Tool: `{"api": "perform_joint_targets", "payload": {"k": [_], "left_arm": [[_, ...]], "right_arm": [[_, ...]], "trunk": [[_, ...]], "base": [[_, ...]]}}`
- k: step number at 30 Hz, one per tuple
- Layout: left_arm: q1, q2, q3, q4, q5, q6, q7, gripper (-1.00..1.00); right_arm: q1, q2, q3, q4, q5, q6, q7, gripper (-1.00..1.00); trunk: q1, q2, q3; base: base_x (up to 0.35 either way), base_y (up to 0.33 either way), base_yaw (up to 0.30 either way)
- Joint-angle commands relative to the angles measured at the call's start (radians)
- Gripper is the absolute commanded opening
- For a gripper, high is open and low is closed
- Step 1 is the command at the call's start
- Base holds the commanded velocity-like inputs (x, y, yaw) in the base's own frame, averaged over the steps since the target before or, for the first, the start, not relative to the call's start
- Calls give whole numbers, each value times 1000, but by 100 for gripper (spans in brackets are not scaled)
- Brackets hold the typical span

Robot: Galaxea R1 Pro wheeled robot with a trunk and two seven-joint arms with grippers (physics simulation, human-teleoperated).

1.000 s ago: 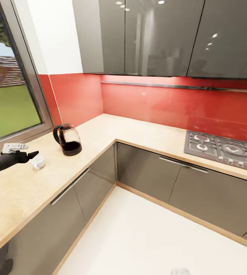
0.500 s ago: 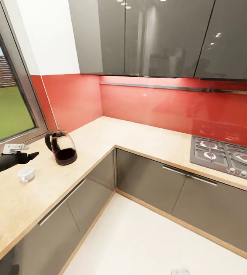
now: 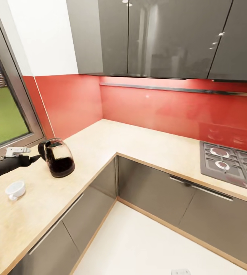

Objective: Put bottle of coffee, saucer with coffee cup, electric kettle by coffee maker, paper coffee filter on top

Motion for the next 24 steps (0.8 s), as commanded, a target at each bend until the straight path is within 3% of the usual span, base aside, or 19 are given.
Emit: {"api": "perform_joint_targets", "payload": {"k": [1, 7, 16, 19, 20, 21, 22, 24], "left_arm": [[-1, 0, 2, 1, 0, -1, -4, 100], [8, 1, 3, 48, -1, -84, -1, 100], [9, 0, 3, 71, 1, -95, -1, 100], [9, 1, 5, 85, 2, -96, -1, 100], [9, 1, 5, 93, 2, -96, -1, 100], [9, 1, 5, 96, 2, -96, -1, 100], [9, 1, 5, 105, 2, -96, -1, 100], [9, 1, 5, 112, 2, -97, -1, 100]], "right_arm": [[-1, 0, 9, 1, -9, -4, -1, 100], [-1, 1, 9, 3, -9, -4, -1, 100], [-1, -11, 9, 3, -6, -4, 4, 100], [-1, -53, 8, 3, -8, -4, 73, 100], [-1, -87, 7, 4, -9, -4, 144, 100], [-1, -100, 7, 4, -9, -3, 171, 100], [1, -133, 7, 4, -10, -1, 248, 100], [10, -152, 7, 4, -10, 3, 301, 100]], "trunk": [[1, -2, -2], [1, -2, -2], [1, -2, -2], [1, -2, -2], [1, -2, -2], [1, -2, -2], [1, -2, -2], [1, -2, -2]], "base": [[171, 39, 0], [49, 11, 0], [2, 0, 0], [0, 0, 0], [0, 0, 0], [0, 0, 0], [0, 0, 0], [0, 0, 0]]}}
